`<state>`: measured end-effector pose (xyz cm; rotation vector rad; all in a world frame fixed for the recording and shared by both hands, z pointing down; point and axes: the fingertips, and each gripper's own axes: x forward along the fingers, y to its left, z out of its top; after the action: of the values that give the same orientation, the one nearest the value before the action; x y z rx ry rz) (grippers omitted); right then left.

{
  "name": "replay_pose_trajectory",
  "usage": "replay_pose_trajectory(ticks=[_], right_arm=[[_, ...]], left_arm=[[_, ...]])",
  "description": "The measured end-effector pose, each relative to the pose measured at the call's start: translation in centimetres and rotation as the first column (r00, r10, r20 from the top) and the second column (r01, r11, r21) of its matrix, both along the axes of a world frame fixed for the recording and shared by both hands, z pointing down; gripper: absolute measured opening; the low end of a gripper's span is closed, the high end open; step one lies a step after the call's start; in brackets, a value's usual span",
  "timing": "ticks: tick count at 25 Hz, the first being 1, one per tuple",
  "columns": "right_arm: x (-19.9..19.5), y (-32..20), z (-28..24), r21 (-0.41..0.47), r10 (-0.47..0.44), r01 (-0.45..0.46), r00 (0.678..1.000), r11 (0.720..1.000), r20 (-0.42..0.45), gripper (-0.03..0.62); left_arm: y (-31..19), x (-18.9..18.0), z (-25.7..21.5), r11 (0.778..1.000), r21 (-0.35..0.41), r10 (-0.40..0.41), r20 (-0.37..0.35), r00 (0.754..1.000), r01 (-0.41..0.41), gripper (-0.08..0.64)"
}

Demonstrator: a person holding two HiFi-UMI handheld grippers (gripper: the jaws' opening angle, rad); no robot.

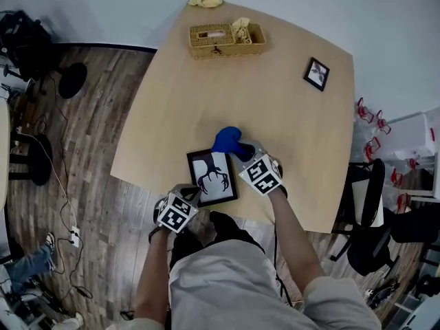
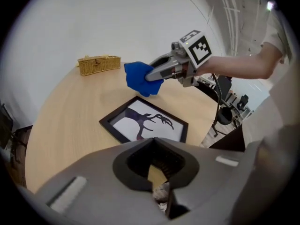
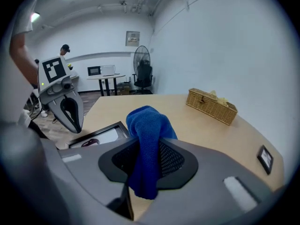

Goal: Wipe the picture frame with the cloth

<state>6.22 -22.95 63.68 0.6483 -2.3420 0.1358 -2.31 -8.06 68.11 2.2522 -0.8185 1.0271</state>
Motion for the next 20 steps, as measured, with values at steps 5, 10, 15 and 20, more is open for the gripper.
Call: replay_pose_trajectory(ticks=[5, 10, 15, 20], right_arm=[[-2.2, -1.1, 1.5, -0.003, -0.116, 0.116, 0.991, 0.993, -0.058, 0.095], [-3.4, -1.7, 2.3, -0.003, -0.196, 0.197, 0.975, 0.980, -0.103, 0.097], [-3.6, -1.4, 4.0, -0.037, -0.221, 0.218, 0.968, 0.975, -0.117, 0.097], [-3.4, 0.5, 7.2, -0.130, -0.215, 0.202, 0.972, 0.971, -0.099, 0.095]], left_arm=[[-0.3, -0.1, 0.9, 0.999, -0.035, 0.033, 0.037, 0.999, -0.032, 0.052], [-0.8, -1.5, 2.4, 0.997, -0.062, 0.056, 0.098, 0.994, -0.050, 0.052], [-0.4, -1.7, 3.8, 0.990, -0.091, 0.120, 0.168, 0.978, -0.106, 0.052], [-0.4, -1.5, 3.9, 0.985, -0.093, 0.164, 0.216, 0.963, -0.147, 0.052]])
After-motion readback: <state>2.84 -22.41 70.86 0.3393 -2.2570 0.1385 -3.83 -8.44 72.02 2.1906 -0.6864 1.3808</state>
